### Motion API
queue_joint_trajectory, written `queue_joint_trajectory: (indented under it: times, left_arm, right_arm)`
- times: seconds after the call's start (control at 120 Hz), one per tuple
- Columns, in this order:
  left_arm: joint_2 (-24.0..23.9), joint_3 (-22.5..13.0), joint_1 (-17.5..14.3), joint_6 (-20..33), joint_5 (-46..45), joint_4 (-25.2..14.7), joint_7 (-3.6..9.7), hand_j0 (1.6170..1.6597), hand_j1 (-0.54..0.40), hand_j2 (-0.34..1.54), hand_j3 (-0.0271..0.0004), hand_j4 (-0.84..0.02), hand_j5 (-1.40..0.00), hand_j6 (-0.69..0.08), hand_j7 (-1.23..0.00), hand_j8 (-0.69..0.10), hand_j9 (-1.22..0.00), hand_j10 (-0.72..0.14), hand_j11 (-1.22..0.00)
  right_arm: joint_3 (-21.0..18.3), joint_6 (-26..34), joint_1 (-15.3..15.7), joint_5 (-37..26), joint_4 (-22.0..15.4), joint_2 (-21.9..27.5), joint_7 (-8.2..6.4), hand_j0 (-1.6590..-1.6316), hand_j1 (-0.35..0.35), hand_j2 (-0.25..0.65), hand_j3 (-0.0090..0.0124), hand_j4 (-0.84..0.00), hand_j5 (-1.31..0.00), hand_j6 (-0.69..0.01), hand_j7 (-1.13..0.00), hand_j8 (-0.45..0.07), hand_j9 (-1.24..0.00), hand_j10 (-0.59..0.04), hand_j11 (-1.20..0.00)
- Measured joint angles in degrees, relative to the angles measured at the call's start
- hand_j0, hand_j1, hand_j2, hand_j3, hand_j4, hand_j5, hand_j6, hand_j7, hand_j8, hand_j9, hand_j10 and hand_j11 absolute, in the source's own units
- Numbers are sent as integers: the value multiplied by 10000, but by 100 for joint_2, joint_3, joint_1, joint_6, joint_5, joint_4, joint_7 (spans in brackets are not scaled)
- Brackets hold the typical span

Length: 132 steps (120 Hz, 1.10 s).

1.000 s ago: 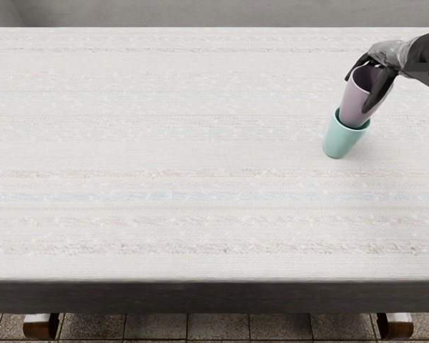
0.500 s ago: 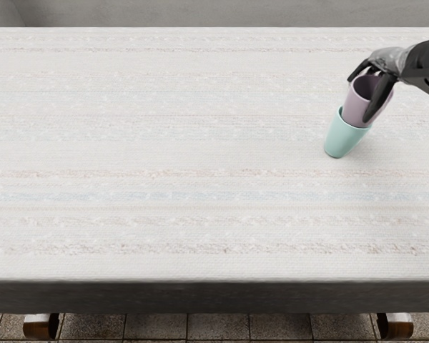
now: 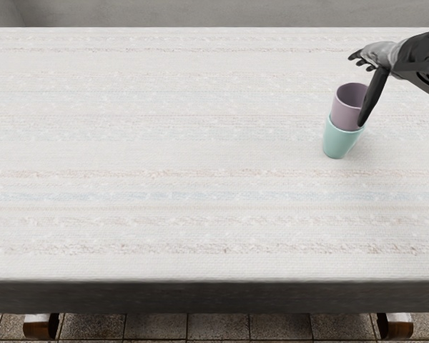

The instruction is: Pick up cup and place in cup with right hand

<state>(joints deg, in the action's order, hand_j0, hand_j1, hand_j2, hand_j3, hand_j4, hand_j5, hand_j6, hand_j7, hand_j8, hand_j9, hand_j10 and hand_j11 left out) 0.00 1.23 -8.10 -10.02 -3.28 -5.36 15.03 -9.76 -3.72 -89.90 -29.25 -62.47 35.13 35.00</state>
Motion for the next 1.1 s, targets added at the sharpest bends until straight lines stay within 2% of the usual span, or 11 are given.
queue_joint_trajectory:
  times: [0.183, 0.258, 0.442, 0.583, 0.683, 0.808, 0.933, 1.1]
  left_arm:
    - [0, 14, 178, 0, -5, -4, 0, 16581, 3491, 0, 0, -5, -1, -6, 0, -5, 0, -4, 0]
    - [0, 23, 248, 0, -6, -9, 0, 16581, 3491, 0, 0, -5, -1, -6, 0, -5, 0, -4, 0]
    - [0, 26, 248, 0, -6, -16, 0, 16581, 3491, 0, 0, -5, -1, -6, 0, -6, 0, -4, 0]
    - [0, 26, 248, 0, -6, -17, 0, 16581, 3491, 0, 0, -5, -1, -6, 0, -5, 0, -4, 0]
    - [0, 26, 248, 0, -6, -17, 0, 16581, 3491, 0, 0, -4, -1, -6, 0, -5, 0, -4, 0]
    - [0, 26, 248, 0, -7, -17, 0, 16581, 3491, 0, 0, -4, -1, -6, 0, -5, 0, -4, 0]
    - [0, 26, 252, 0, -7, -18, 0, 16581, 3491, 0, 0, -4, -1, -6, 0, -5, 0, -4, 0]
    - [0, 26, 248, 0, -7, -19, 0, 16581, 3491, 0, 0, -4, -1, -5, 0, -5, 0, -4, 0]
  right_arm:
    - [38, -171, -138, 312, -110, 48, 0, -16579, -3401, -11, 0, -146, -145, -133, -143, -109, -146, -124, -143]
    - [450, -486, -125, 443, -261, 107, 0, -16579, -3431, -7, 0, -111, -102, -107, -99, -87, -102, -94, -100]
    - [1181, -808, -92, 920, -879, 147, 0, -16580, -3469, -1, 0, -61, -44, -66, -40, -53, -43, -50, -42]
    - [1591, -847, 21, 1476, -1714, 74, 0, -16580, -3481, 0, 0, -40, -23, -47, -20, -38, -22, -33, -21]
    - [2250, -988, 533, 1726, -2387, 52, 0, -16580, -3485, -1, 0, -30, -15, -37, -12, -29, -14, -24, -13]
    - [3149, -1849, 1489, 2061, -2823, 57, 0, -16581, -3488, 0, 0, -21, -9, -27, -7, -21, -8, -16, -7]
    - [4024, -2699, 2477, 2370, -3026, 169, 0, -16581, -3490, 0, 0, -14, -5, -18, -4, -14, -5, -10, -4]
    - [4416, -3042, 3018, 2914, -3073, 926, 0, -16581, -3491, 1, 0, -8, -2, -11, -2, -8, -2, -5, -2]
